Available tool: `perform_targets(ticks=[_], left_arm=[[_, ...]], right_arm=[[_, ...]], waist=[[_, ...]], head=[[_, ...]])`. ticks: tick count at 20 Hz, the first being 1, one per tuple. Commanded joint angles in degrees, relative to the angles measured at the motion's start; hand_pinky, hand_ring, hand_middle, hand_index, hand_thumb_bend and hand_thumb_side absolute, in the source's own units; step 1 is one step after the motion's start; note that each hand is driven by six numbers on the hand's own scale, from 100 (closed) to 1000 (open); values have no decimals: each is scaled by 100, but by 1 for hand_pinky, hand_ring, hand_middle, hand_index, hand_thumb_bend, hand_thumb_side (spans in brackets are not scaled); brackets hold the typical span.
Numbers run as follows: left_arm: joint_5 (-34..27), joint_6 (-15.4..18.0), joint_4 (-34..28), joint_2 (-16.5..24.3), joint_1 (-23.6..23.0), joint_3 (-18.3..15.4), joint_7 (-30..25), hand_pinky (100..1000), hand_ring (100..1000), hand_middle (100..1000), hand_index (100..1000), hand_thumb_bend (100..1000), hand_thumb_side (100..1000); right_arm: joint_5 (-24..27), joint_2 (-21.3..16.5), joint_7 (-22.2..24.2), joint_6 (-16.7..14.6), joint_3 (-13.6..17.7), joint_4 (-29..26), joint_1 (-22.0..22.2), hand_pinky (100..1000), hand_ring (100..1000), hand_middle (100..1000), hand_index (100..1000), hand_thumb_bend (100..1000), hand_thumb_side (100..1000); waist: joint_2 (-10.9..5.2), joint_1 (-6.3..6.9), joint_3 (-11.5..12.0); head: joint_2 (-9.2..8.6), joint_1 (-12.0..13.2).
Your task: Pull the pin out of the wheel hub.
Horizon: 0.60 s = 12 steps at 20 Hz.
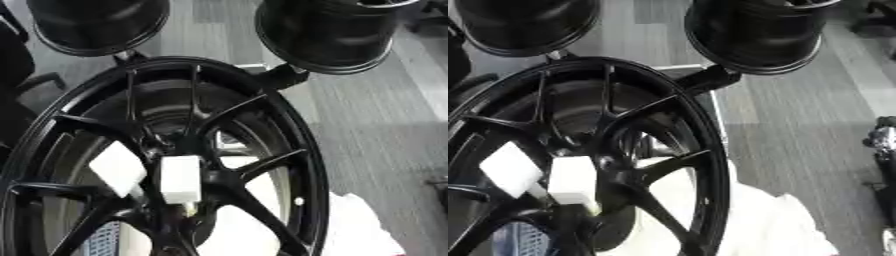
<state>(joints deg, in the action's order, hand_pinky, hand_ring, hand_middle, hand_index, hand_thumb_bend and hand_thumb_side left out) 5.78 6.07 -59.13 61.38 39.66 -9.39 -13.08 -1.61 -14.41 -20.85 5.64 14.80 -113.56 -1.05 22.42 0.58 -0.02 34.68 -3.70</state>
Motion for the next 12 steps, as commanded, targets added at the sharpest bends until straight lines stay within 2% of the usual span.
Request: perform_targets(ticks=[1, 7, 12], left_arm=[[-403, 22, -619, 146, -6, -50, 294, 811, 696, 512, 833, 100, 388], [-1003, -217, -2354, -12, -242, 156, 989, 800, 687, 510, 836, 100, 475], [-1185, -492, -3772, -233, -514, 308, 1542, 796, 682, 508, 833, 100, 528]], right_arm=[[6, -132, -7, -20, 28, -103, -31, 760, 591, 527, 687, 100, 591], [10, -154, 4, -41, 18, -103, -34, 760, 591, 527, 687, 100, 588], [18, -165, 11, -56, 13, -103, -45, 761, 592, 528, 687, 100, 588]], waist=[[-139, -2, 14], [-155, -36, 25], [-162, -53, 26]], head=[[-46, -7], [-50, 11], [-58, 29]])
